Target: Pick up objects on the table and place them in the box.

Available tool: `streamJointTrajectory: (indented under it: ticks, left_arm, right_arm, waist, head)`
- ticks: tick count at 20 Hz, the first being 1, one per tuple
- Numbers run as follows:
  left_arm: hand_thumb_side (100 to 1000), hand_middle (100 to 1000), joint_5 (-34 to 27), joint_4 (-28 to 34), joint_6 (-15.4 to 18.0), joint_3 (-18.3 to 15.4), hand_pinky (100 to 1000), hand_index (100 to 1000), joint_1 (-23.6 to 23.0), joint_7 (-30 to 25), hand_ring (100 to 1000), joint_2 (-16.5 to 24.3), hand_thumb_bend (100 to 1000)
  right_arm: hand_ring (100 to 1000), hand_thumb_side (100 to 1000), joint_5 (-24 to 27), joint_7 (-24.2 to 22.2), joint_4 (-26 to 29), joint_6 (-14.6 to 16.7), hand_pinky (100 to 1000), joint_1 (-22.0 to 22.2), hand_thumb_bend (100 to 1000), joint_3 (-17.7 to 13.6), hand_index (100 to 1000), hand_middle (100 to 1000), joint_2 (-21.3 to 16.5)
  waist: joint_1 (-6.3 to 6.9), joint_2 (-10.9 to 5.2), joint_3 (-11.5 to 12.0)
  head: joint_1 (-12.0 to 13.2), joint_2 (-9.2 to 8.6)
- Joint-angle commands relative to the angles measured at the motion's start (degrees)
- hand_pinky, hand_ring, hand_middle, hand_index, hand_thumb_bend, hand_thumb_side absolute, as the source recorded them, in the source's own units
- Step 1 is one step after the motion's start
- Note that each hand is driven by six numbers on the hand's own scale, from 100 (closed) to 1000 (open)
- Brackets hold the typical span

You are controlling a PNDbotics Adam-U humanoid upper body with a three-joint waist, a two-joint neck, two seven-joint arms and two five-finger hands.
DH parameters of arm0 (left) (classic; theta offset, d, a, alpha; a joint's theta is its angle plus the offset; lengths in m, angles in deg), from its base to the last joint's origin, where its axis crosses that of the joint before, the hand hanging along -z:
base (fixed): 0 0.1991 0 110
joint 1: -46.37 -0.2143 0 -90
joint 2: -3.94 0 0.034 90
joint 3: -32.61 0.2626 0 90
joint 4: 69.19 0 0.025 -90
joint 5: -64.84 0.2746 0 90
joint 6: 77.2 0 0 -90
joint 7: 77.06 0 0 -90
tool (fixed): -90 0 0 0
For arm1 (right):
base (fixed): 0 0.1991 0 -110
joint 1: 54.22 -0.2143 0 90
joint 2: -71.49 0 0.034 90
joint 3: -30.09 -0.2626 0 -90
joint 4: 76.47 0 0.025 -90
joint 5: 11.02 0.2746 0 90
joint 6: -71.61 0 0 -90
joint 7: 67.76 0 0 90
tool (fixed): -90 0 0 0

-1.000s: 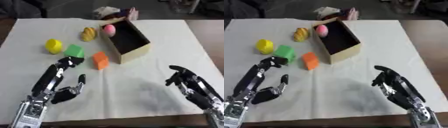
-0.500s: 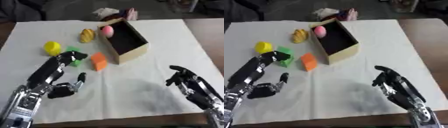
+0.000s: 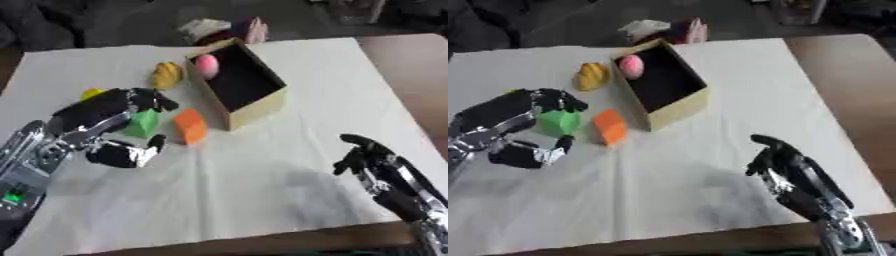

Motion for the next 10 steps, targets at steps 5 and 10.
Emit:
streamJointTrajectory:
  ticks: [5, 10]
  left_arm:
    - [281, 786, -3.5, -6.3, 4.4, 4.4, 788, 924, 10.1, -7.3, 780, 5.1, 299]
    - [365, 795, 0.3, -8.5, 9.3, 6.7, 808, 935, 14.7, -12.2, 769, 4.0, 448]
  right_arm:
    - [558, 524, 0.3, -0.3, 0.9, 0.0, 718, -0.3, 100, 0.2, 885, 490, -0.8]
    - [557, 525, 0.3, -0.4, 0.8, 0.0, 718, -0.4, 100, 0.4, 885, 490, -0.8]
  waist:
    - [-0.22, -0.63, -0.6]
    - [-0.17, -0.61, -1.1]
  head:
    - [0.7, -0.96]
    - [0.8, -1.16]
